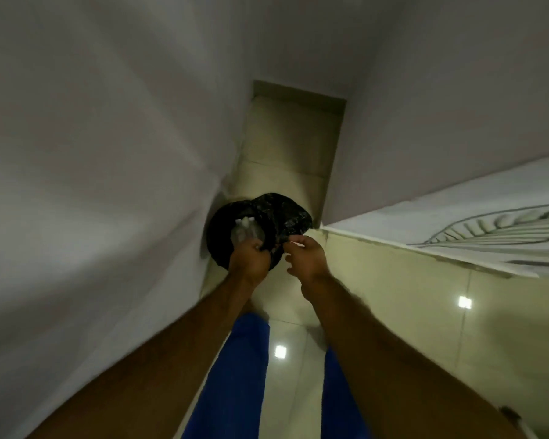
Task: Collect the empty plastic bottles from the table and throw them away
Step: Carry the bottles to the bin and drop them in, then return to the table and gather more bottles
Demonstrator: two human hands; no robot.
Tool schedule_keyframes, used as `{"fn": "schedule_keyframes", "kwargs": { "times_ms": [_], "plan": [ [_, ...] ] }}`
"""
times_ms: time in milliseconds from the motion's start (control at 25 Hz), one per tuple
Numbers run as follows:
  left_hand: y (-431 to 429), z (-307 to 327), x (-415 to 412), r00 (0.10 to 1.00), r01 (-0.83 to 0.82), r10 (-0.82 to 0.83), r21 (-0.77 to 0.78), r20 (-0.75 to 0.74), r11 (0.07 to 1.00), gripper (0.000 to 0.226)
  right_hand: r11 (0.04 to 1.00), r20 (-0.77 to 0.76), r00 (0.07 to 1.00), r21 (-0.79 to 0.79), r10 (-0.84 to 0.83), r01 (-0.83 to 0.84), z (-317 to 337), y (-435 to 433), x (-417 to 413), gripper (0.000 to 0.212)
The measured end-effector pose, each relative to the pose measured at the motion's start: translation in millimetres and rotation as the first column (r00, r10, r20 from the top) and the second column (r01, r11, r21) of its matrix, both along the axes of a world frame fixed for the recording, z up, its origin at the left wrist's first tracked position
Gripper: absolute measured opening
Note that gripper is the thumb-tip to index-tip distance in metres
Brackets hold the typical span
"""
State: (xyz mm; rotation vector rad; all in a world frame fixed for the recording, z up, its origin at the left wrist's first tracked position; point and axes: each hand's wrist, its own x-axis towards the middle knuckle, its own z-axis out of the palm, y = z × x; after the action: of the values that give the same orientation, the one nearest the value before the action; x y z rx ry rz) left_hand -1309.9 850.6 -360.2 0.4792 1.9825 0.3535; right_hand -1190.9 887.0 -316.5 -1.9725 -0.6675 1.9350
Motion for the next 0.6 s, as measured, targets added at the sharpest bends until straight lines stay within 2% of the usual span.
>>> {"fn": "schedule_keyframes", "kwargs": {
  "times_ms": [40,120,240,320,480,600],
  "plan": [
    [4.1,26.1,12.4,1.0,0.029,-0.029,0.034,-0.005,0.999,0.033,0.999,-0.002,0.999,0.013,-0.037,0.037,2.2,0.8,2.3,0.016],
    [11.3,82.9,48.7,0.993,0.116,-0.113,0.098,-0.032,0.988,0.03,0.994,-0.008,0.995,0.047,-0.097,0.098,65.0,-2.5,40.5,0.015],
    [25.6,169.7,135.3,0.962,0.27,-0.257,0.197,-0.09,0.943,0.024,0.941,-0.017,0.955,0.167,-0.296,0.294,144.7,-12.9,133.7,0.013],
    [28.9,216.0,192.1,0.961,0.272,-0.274,0.289,-0.034,0.918,0.023,0.877,-0.026,0.912,0.265,-0.408,0.4,193.7,-21.6,196.7,0.011],
    [21.3,313.0,349.0,0.89,0.383,-0.452,0.439,0.059,0.813,0.027,0.75,-0.05,0.815,0.363,-0.577,0.553,277.0,-56.2,363.2,0.008],
    [9.6,375.7,480.0,0.779,0.44,-0.607,0.555,0.155,0.706,0.023,0.613,-0.076,0.715,0.457,-0.695,0.645,332.9,-83.4,486.6,0.008]
  ]
}}
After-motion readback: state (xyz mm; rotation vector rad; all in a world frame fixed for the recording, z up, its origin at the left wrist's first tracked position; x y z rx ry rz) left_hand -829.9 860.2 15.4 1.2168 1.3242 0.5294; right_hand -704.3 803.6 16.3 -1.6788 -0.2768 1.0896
